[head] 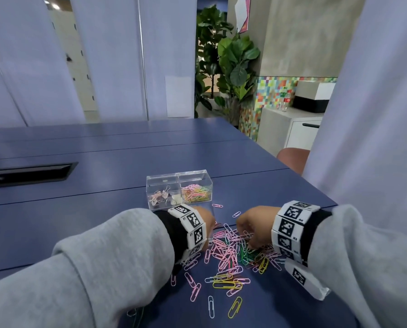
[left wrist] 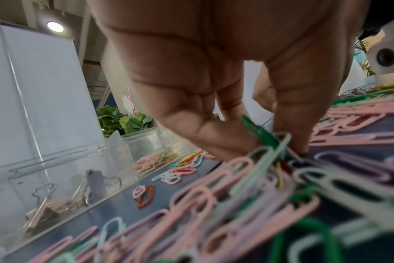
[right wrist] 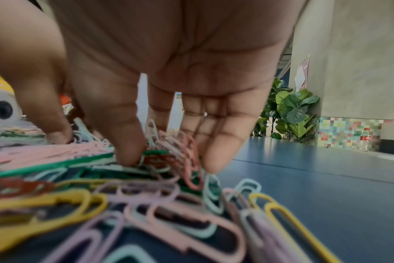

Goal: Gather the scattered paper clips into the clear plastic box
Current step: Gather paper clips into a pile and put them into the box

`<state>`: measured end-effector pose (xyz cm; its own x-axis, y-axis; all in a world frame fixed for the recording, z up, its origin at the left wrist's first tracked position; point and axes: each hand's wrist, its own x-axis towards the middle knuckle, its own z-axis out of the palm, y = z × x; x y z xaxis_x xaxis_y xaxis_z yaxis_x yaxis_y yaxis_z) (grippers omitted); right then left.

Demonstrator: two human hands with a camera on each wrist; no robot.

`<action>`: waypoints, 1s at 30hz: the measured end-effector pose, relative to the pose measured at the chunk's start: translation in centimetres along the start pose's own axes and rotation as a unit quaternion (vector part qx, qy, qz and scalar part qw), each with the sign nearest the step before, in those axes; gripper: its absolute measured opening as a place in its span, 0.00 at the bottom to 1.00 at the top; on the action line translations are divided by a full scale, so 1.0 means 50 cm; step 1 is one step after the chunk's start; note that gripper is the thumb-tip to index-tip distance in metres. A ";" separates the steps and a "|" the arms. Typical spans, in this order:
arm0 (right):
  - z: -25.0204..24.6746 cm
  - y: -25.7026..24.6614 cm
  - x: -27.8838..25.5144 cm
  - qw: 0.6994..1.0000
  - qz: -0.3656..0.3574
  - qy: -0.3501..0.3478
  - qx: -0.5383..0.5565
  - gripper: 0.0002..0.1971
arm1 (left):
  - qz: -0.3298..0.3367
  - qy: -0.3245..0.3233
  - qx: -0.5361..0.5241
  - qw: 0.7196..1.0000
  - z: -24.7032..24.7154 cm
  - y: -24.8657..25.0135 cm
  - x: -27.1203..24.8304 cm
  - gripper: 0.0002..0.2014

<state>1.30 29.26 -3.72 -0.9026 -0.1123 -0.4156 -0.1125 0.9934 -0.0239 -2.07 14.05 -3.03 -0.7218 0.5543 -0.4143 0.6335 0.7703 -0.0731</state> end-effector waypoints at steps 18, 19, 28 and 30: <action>-0.157 -0.033 0.074 0.939 -0.018 0.281 0.198 0.06 | 0.012 0.175 -0.269 0.947 -0.045 -0.148 -0.083 0.12; -0.166 -0.041 0.092 0.930 -0.016 0.301 0.210 0.06 | 0.011 0.186 -0.284 0.940 -0.048 -0.160 -0.090 0.12; -0.175 -0.086 0.212 0.940 0.019 0.271 0.204 0.15 | -0.016 0.265 -0.394 0.880 -0.071 -0.231 -0.107 0.11; -0.166 -0.082 0.210 0.942 0.010 0.263 0.208 0.16 | -0.024 0.281 -0.402 0.871 -0.079 -0.234 -0.093 0.11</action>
<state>-11.17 23.82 -0.46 -0.9962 0.0189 0.0850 -0.0188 0.9069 -0.4209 -7.21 3.70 3.36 -0.9079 0.4077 0.0978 0.3617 0.6437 0.6744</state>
